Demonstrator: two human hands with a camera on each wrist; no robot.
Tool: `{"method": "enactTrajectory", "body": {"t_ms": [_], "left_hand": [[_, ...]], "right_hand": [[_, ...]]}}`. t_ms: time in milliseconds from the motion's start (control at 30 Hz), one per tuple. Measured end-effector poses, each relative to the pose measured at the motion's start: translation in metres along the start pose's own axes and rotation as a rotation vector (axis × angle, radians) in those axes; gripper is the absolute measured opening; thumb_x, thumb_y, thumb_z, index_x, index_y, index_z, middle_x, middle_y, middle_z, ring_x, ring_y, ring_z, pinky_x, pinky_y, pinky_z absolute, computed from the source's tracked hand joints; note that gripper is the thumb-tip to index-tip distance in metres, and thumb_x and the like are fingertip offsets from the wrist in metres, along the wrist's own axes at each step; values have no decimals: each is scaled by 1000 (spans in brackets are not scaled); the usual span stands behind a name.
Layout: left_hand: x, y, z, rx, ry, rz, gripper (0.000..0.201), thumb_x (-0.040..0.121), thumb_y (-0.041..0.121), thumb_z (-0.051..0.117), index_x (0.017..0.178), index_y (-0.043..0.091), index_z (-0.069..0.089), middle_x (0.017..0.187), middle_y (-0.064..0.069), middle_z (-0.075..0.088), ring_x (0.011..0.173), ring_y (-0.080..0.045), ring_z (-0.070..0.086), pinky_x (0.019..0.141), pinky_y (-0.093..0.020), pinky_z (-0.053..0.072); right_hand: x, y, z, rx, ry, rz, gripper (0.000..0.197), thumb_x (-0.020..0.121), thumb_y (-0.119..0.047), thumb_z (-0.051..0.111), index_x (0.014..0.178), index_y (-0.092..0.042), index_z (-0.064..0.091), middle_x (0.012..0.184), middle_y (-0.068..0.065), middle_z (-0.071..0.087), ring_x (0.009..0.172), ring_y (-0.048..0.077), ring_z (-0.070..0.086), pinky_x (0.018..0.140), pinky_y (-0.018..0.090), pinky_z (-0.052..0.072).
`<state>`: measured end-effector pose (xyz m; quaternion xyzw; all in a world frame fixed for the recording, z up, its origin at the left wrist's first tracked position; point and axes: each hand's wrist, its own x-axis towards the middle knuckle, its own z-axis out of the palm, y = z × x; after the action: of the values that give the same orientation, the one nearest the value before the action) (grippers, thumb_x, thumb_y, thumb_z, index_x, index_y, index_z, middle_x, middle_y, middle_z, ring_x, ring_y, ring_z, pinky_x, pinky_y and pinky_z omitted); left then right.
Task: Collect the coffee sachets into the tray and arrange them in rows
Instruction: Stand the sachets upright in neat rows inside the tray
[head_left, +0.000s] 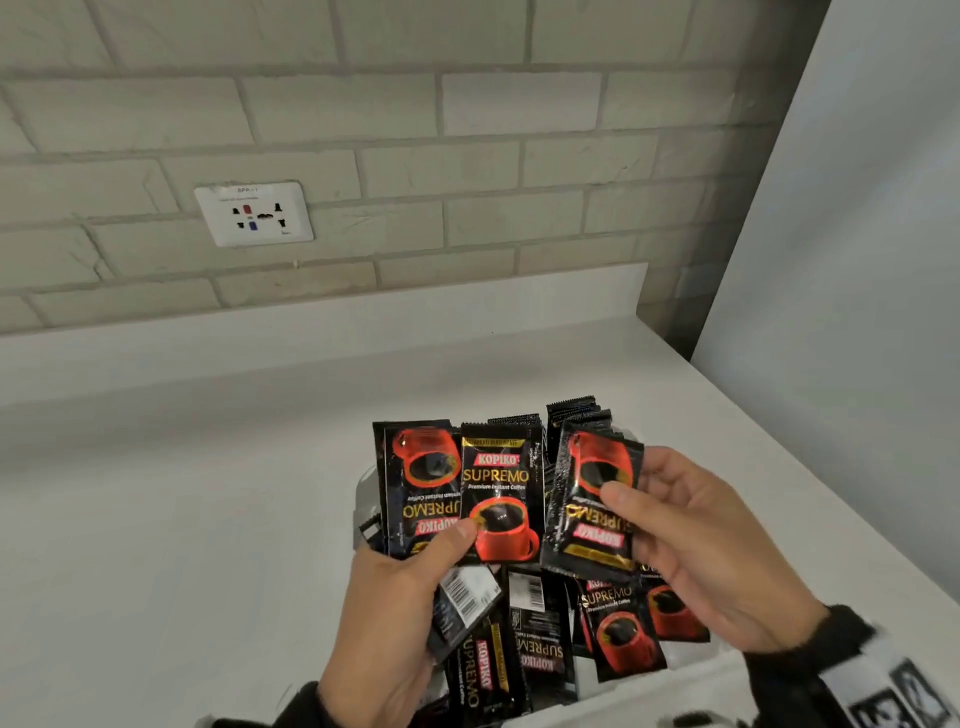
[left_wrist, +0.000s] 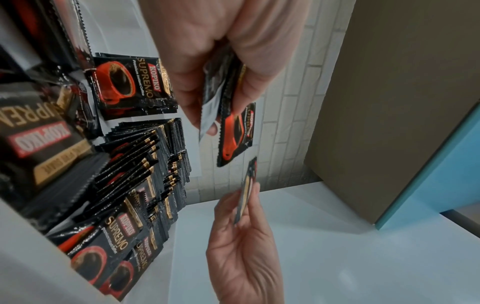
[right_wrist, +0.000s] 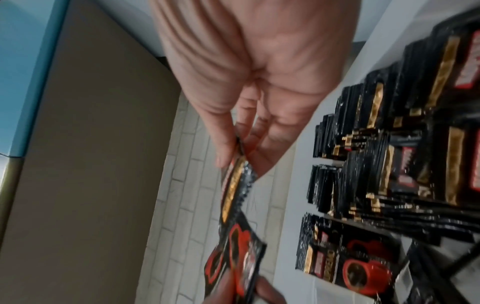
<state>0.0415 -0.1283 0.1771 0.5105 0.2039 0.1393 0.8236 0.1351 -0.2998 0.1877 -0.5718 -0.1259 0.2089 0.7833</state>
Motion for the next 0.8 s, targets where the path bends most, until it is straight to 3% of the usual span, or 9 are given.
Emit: {"method": "enactTrajectory", "body": {"t_ms": [133, 233, 300, 367, 400, 467, 567, 733, 800], "left_hand": [[0, -2, 2, -23, 4, 16, 70, 56, 8, 68, 124, 4, 53, 96, -20, 71, 75, -32, 71, 51, -30, 55], [-1, -1, 0, -39, -2, 8, 65, 56, 7, 68, 120, 3, 55, 92, -19, 72, 71, -30, 71, 48, -27, 53], [-2, 0, -1, -49, -15, -1, 63, 56, 6, 67, 119, 2, 56, 89, -19, 72, 70, -30, 71, 47, -28, 53], [-3, 1, -2, -56, -17, -13, 61, 57, 4, 67, 118, 0, 56, 86, -20, 72, 65, -29, 71, 45, -27, 52], [-3, 0, -1, -59, -20, -18, 62, 57, 3, 67, 118, 0, 55, 86, -21, 71, 63, -28, 70, 45, -27, 52], [-4, 0, 0, -63, -22, -22, 69, 54, 4, 67, 122, 1, 53, 92, -23, 70, 62, -28, 70, 45, -26, 52], [-4, 1, 0, -62, -23, -24, 70, 56, 2, 67, 124, 1, 51, 94, -25, 69, 62, -28, 70, 45, -26, 52], [-6, 2, -4, -19, -37, -63, 39, 72, -5, 64, 110, -1, 58, 76, -15, 72, 57, -24, 69, 43, -24, 50], [-7, 3, -5, 1, -43, -84, 25, 77, -7, 62, 101, -1, 62, 71, -13, 72, 55, -23, 68, 43, -24, 50]], "right_hand": [[-3, 3, 12, 43, -10, 28, 61, 28, -38, 90, 80, -12, 70, 85, 13, 72, 73, 22, 70, 55, 27, 56], [-3, -8, 10, 57, 56, 31, 43, 59, -36, 74, 95, -16, 64, 94, 12, 72, 82, 29, 70, 59, 38, 58], [-2, -18, 5, 55, 88, 36, 27, 74, -30, 54, 99, -23, 58, 90, 7, 72, 76, 30, 70, 46, 33, 55], [-3, -28, 0, 27, 95, 43, 19, 78, -30, 50, 95, -27, 56, 81, 9, 68, 60, 25, 66, 31, 22, 41], [-2, -32, -2, 9, 82, 53, 17, 76, -31, 57, 93, -27, 57, 80, 12, 65, 54, 22, 62, 30, 19, 37], [-1, -35, -7, -18, -15, 89, 39, 55, -37, 83, 87, -28, 63, 86, 17, 64, 55, 22, 57, 32, 21, 40], [-1, -38, -11, -119, -159, 102, 63, 30, -33, 93, 87, -24, 68, 92, 16, 68, 61, 21, 60, 45, 23, 50], [-3, -52, 0, -590, -237, -15, 45, 35, -49, 85, 75, -32, 72, 82, 2, 72, 70, 12, 65, 67, 20, 53], [-2, -58, 5, -667, -301, -38, 54, 40, -63, 78, 79, -27, 73, 84, 5, 72, 74, 11, 65, 71, 20, 52]]}}
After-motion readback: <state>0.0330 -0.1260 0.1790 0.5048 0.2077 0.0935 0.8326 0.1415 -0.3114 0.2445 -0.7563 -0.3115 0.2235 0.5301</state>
